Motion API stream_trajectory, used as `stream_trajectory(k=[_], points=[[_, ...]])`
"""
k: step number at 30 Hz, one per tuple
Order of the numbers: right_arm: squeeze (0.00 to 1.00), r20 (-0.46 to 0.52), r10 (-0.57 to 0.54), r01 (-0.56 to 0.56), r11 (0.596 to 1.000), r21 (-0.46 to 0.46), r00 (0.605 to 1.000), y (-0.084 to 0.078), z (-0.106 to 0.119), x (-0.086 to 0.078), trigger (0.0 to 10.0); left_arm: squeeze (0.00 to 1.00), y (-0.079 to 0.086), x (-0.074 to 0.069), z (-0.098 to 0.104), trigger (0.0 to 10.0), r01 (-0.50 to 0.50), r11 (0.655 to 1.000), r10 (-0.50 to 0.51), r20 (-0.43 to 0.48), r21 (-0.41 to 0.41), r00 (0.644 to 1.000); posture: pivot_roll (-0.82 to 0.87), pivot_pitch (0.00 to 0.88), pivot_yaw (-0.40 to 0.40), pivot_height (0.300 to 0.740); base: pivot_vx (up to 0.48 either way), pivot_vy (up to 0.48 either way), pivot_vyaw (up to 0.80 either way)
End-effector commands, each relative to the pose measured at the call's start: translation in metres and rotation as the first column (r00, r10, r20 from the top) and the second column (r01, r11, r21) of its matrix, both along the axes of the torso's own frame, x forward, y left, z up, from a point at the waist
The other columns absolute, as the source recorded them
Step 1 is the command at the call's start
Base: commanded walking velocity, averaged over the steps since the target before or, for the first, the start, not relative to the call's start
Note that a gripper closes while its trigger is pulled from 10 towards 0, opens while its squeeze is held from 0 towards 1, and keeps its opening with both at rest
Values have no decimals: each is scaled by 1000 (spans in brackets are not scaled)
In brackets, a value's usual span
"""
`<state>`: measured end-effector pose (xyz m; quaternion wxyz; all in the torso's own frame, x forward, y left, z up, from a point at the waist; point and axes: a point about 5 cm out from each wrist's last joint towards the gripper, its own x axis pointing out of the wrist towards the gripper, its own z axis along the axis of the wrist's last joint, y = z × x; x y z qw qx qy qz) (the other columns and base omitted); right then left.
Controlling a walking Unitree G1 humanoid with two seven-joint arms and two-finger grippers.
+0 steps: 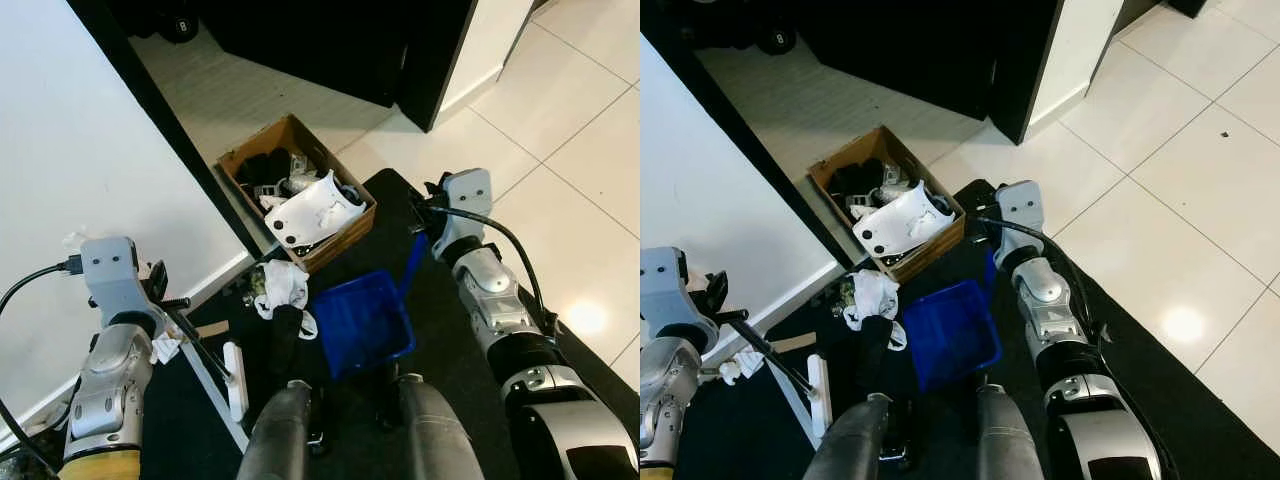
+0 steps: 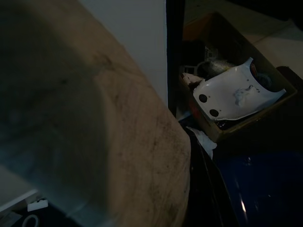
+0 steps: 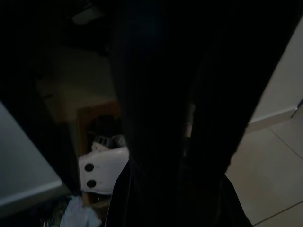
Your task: Sweep floor
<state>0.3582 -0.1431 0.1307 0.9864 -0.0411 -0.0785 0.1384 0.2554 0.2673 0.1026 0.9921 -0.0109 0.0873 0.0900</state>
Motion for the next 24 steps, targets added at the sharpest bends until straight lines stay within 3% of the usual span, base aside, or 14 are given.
stream_trajectory(k=[1,16,24], points=[[0,4,-4,4,1000,21,1000,-3,-2,-4,10000,0,4,-5,-6,10000,-22,1000,22,-21,11,1000,58,312,40,740,0,0,0],[0,-38,24,-25,999,-28,999,-1,-13,-10,10000,0,3,-4,-7,10000,-19,1000,20,-23,13,1000,55,317,40,740,0,0,0],[0,-28,9,-10,999,-42,1000,-17,-6,-14,10000,0,3,-6,-8,10000,-23,1000,23,-27,15,999,45,320,35,740,0,0,0]])
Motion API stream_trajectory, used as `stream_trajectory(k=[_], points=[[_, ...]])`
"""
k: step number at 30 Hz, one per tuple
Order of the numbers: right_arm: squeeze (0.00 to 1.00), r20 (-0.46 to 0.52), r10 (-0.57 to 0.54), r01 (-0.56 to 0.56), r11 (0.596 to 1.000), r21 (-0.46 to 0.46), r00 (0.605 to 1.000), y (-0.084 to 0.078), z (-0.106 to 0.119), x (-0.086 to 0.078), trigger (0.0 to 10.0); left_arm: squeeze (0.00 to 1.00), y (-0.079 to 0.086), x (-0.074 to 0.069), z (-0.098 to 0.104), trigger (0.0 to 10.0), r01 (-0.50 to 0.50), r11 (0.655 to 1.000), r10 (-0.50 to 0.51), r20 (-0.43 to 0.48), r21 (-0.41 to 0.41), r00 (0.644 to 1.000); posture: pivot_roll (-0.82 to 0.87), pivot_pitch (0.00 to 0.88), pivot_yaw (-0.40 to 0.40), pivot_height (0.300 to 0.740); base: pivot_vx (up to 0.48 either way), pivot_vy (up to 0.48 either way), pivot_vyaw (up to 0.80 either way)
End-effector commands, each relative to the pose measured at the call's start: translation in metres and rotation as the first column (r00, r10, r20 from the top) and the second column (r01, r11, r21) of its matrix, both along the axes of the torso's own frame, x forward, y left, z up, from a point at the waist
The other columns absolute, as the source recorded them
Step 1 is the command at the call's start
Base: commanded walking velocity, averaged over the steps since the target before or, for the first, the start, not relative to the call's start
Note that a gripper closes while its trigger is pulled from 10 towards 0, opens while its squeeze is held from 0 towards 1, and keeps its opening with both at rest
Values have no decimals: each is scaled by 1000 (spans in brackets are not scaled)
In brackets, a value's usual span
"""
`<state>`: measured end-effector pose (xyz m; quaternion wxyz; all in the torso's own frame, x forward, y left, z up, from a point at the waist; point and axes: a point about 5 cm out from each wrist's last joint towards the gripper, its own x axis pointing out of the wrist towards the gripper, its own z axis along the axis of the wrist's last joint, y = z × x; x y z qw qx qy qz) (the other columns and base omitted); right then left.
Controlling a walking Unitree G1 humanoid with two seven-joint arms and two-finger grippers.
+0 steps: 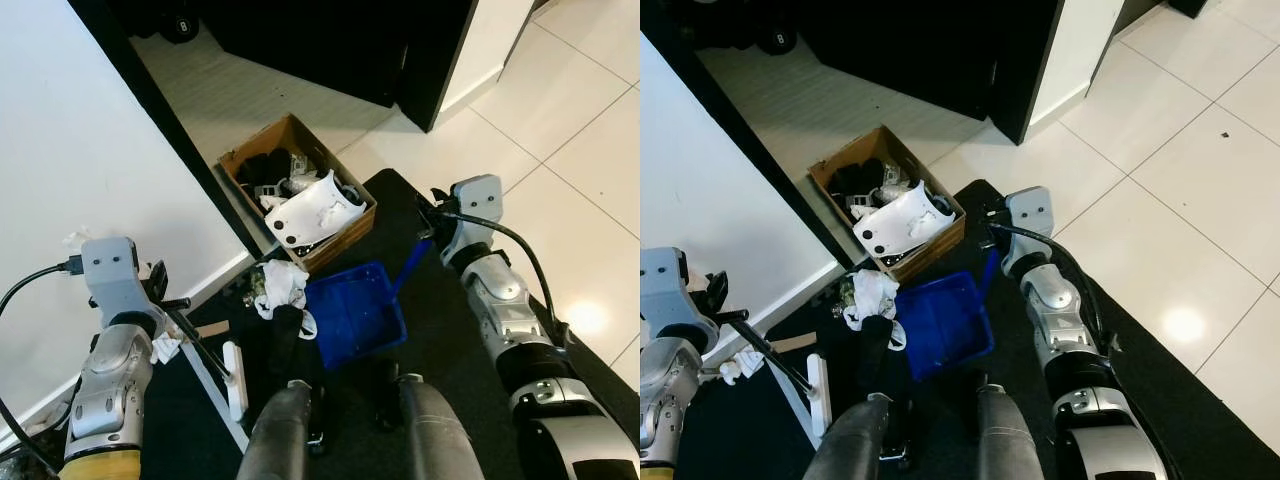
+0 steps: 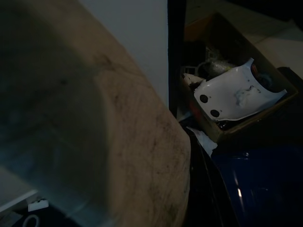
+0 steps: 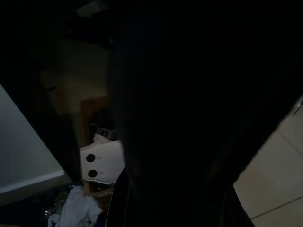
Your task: Sweep floor
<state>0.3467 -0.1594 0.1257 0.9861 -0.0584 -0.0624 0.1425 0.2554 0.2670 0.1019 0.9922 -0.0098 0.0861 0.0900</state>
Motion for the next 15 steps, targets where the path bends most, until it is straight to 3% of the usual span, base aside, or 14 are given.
stream_trajectory(k=[1,8,15], points=[[0,9,7,-7,1000,-2,1000,-4,2,-5,10000,0,3,-6,-7,10000,-23,1000,23,-29,12,999,43,322,35,740,0,0,0],[0,17,-1,1,1000,5,1000,-14,5,-19,10000,0,4,-5,-10,10000,-22,1000,23,-36,11,999,23,328,39,740,0,0,0],[0,-17,-3,3,1000,16,1000,-3,-5,-20,10000,0,-1,0,-9,10000,-8,1000,8,-34,11,999,33,324,46,740,0,0,0]])
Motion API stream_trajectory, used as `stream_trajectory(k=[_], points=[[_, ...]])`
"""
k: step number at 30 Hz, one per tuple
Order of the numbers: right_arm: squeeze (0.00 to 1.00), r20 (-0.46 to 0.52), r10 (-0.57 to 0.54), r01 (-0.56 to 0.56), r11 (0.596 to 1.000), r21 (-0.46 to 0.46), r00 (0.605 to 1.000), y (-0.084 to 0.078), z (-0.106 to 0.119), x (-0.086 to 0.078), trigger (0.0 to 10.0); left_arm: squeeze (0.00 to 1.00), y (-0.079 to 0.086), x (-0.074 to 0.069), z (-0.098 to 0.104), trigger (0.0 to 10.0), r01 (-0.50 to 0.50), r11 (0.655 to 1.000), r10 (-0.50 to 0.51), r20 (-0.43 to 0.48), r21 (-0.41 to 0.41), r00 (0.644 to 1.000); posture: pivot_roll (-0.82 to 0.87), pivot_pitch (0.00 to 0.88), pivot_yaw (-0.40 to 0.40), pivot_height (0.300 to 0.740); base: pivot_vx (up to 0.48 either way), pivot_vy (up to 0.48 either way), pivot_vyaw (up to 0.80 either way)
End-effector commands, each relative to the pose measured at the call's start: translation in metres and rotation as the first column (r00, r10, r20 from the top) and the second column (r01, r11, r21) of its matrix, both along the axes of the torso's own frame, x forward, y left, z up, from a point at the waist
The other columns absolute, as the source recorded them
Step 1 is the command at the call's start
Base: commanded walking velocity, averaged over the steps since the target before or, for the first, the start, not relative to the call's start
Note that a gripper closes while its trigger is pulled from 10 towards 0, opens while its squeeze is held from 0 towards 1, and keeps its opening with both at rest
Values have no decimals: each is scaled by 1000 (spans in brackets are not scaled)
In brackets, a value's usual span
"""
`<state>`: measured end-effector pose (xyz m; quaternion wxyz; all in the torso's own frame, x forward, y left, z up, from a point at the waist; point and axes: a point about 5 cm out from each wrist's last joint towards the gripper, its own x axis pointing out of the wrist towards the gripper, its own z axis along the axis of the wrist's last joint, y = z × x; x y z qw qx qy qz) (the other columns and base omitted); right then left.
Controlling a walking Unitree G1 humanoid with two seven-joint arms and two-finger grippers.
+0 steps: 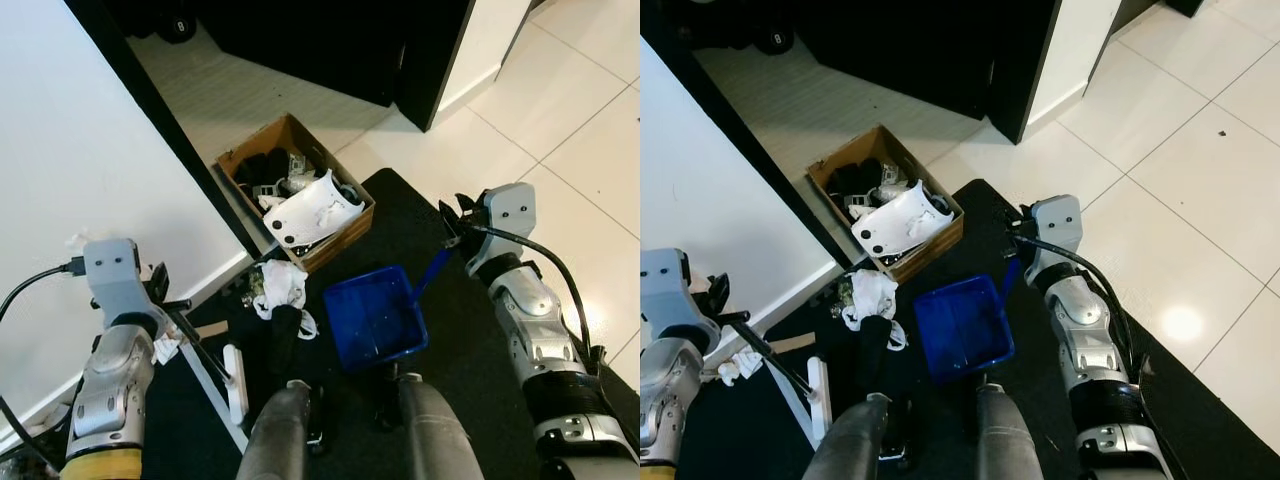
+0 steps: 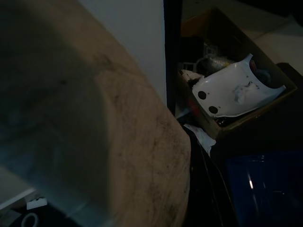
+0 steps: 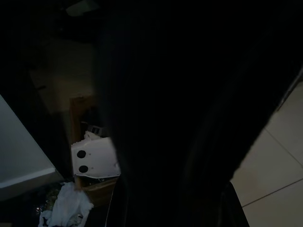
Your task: Sweep floor
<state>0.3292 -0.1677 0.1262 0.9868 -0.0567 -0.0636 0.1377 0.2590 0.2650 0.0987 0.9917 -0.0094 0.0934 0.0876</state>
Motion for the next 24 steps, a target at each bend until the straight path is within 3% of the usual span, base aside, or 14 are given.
stream_trajectory(k=[1,15,24], points=[[0,-21,5,-5,1000,16,1000,7,-5,-1,10000,0,2,-4,-5,10000,-12,1000,13,-18,14,1000,36,323,46,740,0,0,0],[0,-44,37,-39,999,-32,998,22,-12,3,10000,0,6,-7,-5,10000,-27,999,28,-16,20,999,45,326,41,740,0,0,0],[0,-31,13,-14,999,-36,999,16,-10,5,10000,0,5,-7,-6,10000,-23,1000,24,-19,19,1000,37,327,43,740,0,0,0]])
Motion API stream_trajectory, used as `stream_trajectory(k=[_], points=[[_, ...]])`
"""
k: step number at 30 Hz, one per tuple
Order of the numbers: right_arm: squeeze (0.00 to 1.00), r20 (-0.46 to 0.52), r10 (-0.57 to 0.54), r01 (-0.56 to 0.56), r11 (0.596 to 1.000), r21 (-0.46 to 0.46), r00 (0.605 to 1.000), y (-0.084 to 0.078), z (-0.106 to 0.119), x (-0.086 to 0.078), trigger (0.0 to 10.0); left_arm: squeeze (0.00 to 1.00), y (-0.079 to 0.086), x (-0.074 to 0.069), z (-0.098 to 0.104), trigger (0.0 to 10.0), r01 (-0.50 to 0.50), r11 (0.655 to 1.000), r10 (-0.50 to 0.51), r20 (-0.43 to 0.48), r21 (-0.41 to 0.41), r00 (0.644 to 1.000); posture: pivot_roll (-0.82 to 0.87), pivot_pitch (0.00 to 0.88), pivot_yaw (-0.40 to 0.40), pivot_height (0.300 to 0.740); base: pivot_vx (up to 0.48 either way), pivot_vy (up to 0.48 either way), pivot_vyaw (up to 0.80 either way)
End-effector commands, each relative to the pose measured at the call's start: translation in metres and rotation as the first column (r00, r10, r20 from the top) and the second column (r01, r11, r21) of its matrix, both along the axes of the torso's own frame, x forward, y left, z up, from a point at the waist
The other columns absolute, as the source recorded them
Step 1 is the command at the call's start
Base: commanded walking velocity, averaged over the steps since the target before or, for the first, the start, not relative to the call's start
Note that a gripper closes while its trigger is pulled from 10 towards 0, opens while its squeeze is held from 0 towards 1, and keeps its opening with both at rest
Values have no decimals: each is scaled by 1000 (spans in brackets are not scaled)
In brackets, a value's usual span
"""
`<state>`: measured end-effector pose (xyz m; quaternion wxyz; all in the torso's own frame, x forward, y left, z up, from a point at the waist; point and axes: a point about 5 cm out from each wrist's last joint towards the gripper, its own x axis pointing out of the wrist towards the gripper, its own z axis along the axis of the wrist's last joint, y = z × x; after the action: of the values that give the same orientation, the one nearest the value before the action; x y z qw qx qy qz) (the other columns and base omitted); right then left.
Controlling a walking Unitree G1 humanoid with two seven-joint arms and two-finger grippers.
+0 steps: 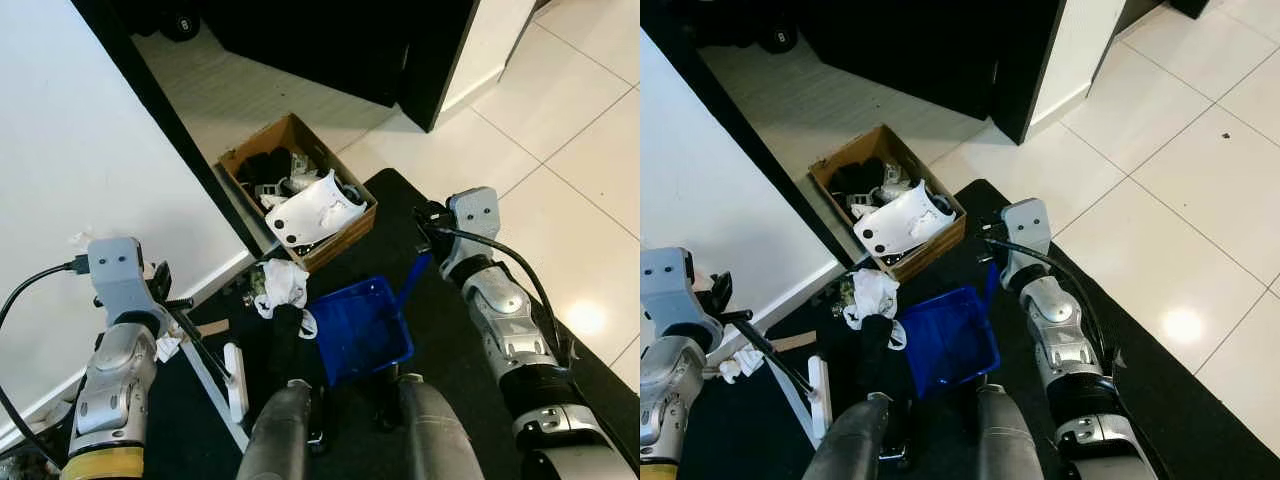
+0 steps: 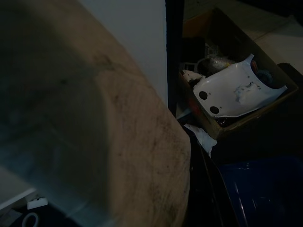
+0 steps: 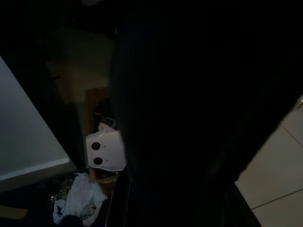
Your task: Sweep floor
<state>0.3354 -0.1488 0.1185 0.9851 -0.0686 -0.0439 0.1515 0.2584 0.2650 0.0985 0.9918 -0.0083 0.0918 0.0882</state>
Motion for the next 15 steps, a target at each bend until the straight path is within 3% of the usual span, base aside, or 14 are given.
stream_trajectory(k=[1,10,15], points=[[0,7,-10,10,1000,-6,1000,-3,-2,-2,10000,0,5,-6,-5,10000,-22,1000,23,-22,16,1000,37,327,43,740,0,0,0],[0,25,-43,44,998,-36,999,-19,1,-3,10000,0,2,-5,-7,10000,-14,1000,14,-25,12,1000,26,324,44,740,0,0,0],[0,11,-40,41,998,-49,999,-17,-4,-4,10000,0,1,-4,-7,10000,-10,1000,10,-24,12,1000,29,321,45,740,0,0,0]])
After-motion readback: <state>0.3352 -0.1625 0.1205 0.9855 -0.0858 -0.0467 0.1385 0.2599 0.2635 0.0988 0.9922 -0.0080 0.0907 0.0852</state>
